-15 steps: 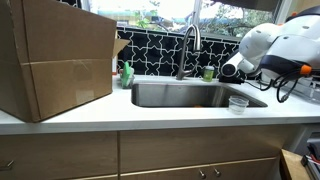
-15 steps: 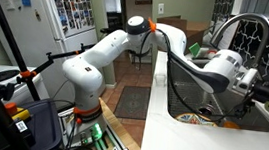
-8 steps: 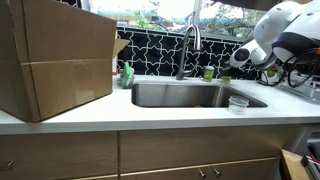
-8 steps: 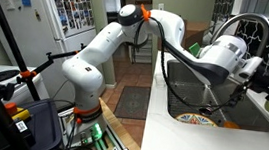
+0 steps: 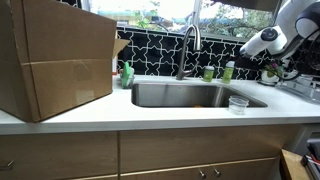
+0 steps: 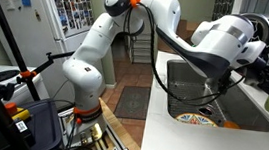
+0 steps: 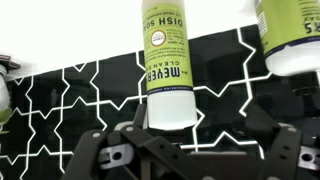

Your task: Place the white and green bottle on the right upright.

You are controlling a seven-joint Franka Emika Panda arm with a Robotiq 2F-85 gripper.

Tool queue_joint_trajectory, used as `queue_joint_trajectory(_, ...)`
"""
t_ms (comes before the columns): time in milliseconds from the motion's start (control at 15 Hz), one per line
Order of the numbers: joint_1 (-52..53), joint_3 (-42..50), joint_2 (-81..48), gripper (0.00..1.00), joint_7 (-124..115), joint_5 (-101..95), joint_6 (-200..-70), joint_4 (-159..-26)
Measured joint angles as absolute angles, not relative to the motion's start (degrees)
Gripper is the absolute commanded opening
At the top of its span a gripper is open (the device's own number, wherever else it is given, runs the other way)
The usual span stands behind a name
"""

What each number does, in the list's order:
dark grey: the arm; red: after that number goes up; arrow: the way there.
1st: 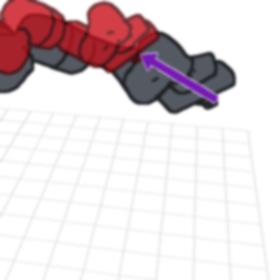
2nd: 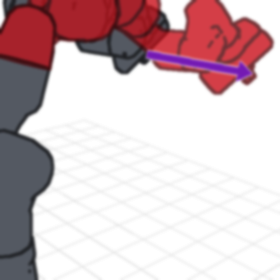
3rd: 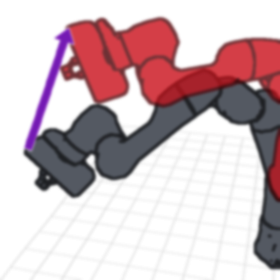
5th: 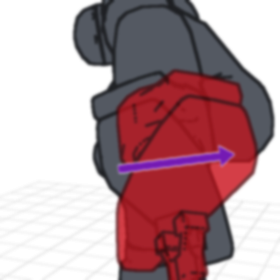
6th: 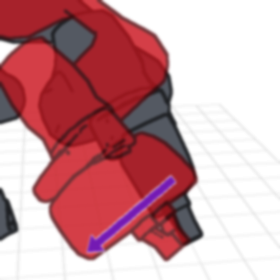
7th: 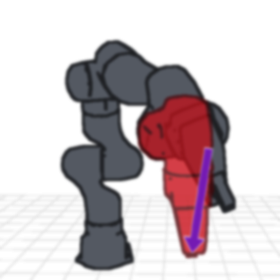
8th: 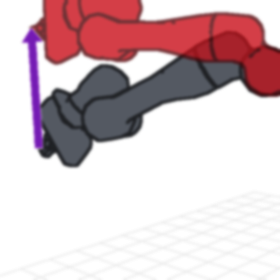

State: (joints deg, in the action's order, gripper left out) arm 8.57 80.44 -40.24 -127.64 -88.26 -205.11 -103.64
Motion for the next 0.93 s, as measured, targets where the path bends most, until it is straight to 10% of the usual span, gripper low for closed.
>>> queue_joint_trajectory(933,5.4,86.9,-37.6,1.0,-152.7,-117.7,-229.2,-89.2)
